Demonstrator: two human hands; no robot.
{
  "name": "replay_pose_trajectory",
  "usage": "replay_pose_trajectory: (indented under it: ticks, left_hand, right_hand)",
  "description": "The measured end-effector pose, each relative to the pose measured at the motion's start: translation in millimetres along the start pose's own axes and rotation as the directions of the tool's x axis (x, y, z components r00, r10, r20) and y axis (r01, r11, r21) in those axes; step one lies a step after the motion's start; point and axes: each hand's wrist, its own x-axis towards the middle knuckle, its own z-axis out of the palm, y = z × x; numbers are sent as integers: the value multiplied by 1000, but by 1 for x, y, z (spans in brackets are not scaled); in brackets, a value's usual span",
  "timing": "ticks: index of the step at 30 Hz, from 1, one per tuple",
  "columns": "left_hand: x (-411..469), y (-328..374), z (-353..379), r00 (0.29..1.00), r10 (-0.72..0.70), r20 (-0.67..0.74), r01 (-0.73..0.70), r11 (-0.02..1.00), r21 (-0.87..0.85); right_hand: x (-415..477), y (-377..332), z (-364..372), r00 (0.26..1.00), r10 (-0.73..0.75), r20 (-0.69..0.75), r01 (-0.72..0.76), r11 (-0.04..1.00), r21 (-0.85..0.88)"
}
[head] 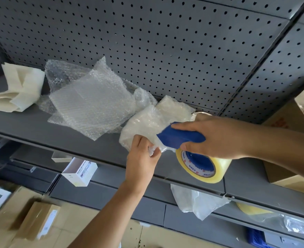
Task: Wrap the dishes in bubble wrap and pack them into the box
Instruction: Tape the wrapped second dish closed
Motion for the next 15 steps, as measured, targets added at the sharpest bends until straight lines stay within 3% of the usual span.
replay_pose_trajectory:
  ticks: [7, 11, 15]
  left_hand:
    - [9, -5, -8, 994, 83, -75, -57, 954, 294]
    - [18, -6, -13, 995, 85, -47, -64, 938, 342]
    - [31, -14, -15, 994, -6, 107, -18, 975, 222]
  right_hand:
    - [5, -2, 17, 1000, 23, -18, -23, 1000, 0]
    - [6, -7, 20, 998, 44, -35, -44, 999, 3]
    - [6, -12, 28, 998, 54, -15, -54, 998, -17]
